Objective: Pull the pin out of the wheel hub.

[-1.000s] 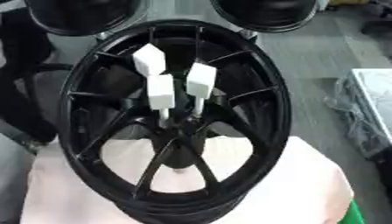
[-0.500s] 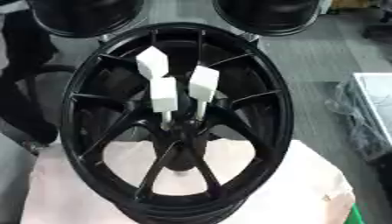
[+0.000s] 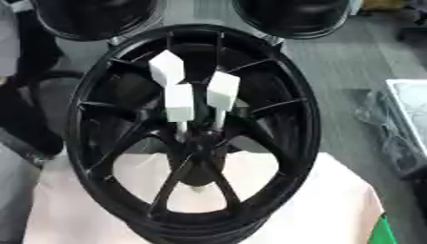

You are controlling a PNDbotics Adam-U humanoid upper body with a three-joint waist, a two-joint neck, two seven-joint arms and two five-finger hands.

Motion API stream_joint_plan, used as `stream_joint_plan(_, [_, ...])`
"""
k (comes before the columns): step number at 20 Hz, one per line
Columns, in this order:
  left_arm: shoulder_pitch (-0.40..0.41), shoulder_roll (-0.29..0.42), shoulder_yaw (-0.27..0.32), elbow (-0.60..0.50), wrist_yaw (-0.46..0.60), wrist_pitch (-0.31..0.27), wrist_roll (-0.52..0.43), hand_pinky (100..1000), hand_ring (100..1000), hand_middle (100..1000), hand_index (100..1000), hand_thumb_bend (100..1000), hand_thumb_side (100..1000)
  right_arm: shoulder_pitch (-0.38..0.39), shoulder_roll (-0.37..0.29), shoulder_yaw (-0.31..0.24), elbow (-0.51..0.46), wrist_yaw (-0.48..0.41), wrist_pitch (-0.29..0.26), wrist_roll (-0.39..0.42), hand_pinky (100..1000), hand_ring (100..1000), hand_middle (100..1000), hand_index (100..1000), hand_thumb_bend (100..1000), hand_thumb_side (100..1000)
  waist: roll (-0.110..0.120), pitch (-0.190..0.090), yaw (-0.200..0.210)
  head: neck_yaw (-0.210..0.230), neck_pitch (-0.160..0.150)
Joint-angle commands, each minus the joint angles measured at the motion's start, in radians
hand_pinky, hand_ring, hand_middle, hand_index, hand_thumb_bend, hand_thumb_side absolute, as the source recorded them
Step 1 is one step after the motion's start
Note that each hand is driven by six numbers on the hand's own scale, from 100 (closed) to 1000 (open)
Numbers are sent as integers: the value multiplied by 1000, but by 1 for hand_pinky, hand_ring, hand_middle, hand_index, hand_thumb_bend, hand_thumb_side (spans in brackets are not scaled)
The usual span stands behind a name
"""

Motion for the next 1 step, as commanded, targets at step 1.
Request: stream_joint_plan(1, [-17,13,-1,-22,-4,-1,-5,747,744,738,732,340,656,-41,21,23,-46,-42,-23,27,825,743,715,843,100,554,2,-20,3,-5,-4])
